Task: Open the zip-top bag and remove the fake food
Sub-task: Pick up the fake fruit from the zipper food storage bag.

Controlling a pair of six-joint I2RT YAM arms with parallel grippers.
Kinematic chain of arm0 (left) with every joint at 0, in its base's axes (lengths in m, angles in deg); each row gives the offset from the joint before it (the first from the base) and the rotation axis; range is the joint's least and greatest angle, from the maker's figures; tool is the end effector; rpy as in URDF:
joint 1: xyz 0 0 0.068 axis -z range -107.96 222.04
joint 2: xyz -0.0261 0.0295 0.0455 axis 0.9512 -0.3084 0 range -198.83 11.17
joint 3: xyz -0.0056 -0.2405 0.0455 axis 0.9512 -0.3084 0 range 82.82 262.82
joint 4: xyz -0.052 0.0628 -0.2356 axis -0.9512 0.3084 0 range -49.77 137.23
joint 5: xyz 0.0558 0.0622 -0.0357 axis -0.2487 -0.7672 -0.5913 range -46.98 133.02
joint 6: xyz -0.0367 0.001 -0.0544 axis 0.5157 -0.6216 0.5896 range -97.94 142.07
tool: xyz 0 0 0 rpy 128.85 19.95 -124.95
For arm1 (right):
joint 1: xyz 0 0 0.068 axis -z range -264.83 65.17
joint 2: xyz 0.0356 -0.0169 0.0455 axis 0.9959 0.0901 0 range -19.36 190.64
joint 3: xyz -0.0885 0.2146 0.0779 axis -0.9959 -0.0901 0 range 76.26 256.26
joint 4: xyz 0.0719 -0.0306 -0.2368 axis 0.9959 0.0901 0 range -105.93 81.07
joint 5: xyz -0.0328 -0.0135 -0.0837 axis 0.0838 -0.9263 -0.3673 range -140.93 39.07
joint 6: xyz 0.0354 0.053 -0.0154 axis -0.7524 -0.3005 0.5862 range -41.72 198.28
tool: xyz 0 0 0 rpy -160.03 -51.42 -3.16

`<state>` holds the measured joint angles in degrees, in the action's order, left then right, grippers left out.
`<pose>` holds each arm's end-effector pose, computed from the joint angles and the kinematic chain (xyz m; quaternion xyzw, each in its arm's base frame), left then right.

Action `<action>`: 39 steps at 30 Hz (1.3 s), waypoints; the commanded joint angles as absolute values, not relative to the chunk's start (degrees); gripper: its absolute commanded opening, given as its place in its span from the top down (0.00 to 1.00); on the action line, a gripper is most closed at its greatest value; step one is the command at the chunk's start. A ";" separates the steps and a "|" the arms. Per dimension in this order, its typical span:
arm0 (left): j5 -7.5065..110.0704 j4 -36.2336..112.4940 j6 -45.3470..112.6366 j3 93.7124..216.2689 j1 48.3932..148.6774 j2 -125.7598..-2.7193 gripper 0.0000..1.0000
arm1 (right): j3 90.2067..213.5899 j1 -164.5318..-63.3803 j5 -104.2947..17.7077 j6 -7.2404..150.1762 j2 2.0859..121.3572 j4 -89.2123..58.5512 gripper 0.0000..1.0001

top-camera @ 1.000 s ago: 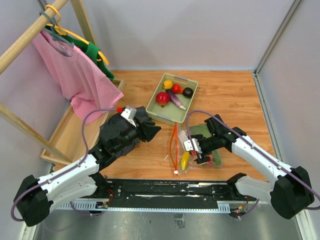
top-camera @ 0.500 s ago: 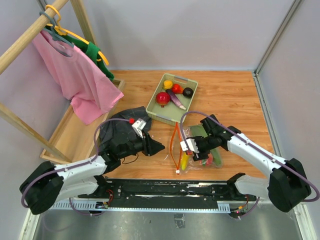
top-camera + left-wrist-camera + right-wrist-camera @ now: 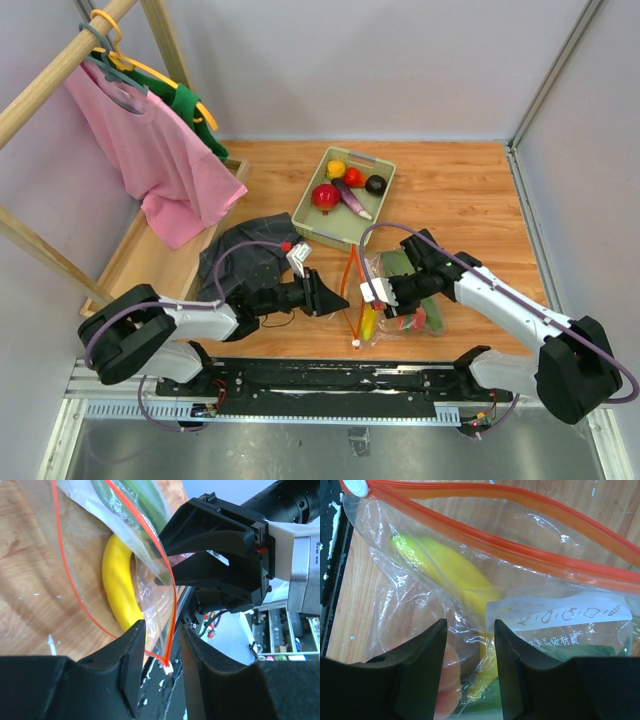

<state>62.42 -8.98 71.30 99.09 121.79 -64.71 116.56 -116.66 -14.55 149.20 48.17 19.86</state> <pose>0.1500 -0.2037 0.1494 0.1113 0.7568 -0.5639 0.3114 0.1677 0.1402 0.1748 -0.7672 0.5198 0.2119 0.3104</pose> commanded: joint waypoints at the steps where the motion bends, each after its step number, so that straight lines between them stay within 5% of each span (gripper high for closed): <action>1: 63.46 -14.04 74.01 102.81 123.36 -68.65 0.61 | 116.55 -117.70 -14.63 148.95 47.88 20.01 0.57; 16: 62.72 -10.90 74.44 108.50 125.21 -81.20 0.64 | 116.02 -118.68 -14.95 149.47 48.43 20.13 0.74; 27: 62.84 -8.17 73.98 111.30 126.26 -85.53 0.64 | 117.29 -119.42 -16.14 148.76 51.11 21.70 0.98; 39: 63.73 -8.78 74.88 112.10 126.52 -88.36 0.60 | 117.70 -119.44 -17.31 147.34 53.31 22.64 0.99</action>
<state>62.68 -7.64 74.77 110.46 125.88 -86.85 116.60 -118.32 -16.94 148.30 51.93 20.15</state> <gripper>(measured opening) 0.393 0.011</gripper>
